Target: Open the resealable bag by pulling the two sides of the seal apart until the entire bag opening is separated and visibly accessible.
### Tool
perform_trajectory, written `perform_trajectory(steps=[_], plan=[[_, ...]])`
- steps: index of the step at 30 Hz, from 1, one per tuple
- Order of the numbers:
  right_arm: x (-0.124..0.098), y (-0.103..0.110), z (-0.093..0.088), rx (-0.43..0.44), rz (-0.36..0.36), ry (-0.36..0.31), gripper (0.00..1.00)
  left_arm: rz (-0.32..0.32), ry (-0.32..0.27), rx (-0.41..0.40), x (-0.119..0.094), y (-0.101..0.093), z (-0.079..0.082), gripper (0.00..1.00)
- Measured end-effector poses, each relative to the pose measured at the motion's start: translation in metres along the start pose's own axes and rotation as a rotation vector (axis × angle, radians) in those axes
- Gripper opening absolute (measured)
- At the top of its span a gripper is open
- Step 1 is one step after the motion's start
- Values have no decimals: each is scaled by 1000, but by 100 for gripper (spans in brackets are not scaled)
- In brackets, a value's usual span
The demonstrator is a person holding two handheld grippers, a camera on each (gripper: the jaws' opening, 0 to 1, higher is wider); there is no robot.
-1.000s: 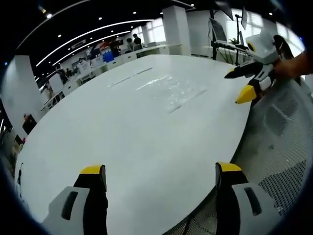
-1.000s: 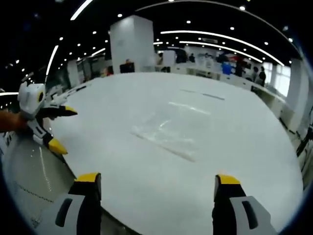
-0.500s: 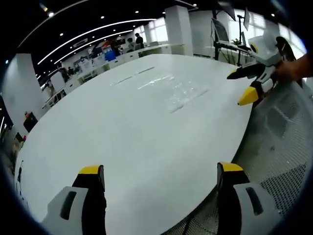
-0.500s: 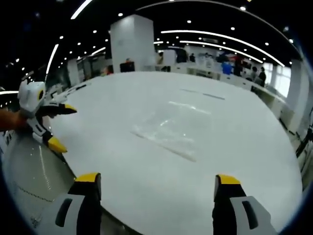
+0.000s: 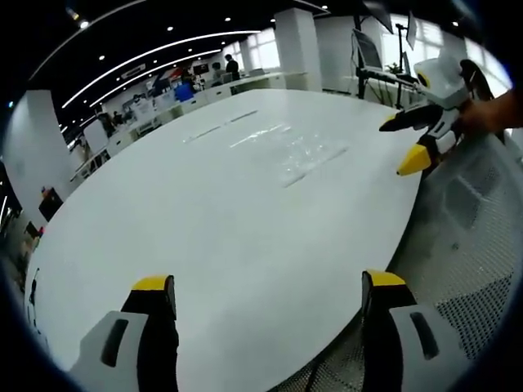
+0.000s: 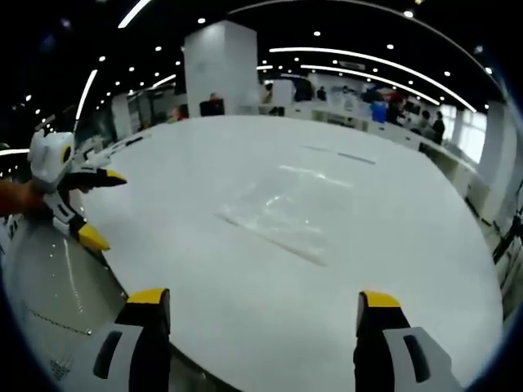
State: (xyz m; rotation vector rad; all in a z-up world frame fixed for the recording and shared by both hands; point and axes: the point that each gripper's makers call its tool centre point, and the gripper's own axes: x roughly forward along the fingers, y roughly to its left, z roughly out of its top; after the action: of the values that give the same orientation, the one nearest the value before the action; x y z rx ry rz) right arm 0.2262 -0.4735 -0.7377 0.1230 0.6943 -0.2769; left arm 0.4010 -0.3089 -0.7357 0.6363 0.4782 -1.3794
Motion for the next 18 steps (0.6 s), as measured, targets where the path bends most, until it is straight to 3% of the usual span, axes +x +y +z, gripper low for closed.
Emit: perform_trajectory(steps=[18], plan=[[1, 0, -2, -13, 10, 9, 92, 8, 12, 3, 1, 1, -2, 91]])
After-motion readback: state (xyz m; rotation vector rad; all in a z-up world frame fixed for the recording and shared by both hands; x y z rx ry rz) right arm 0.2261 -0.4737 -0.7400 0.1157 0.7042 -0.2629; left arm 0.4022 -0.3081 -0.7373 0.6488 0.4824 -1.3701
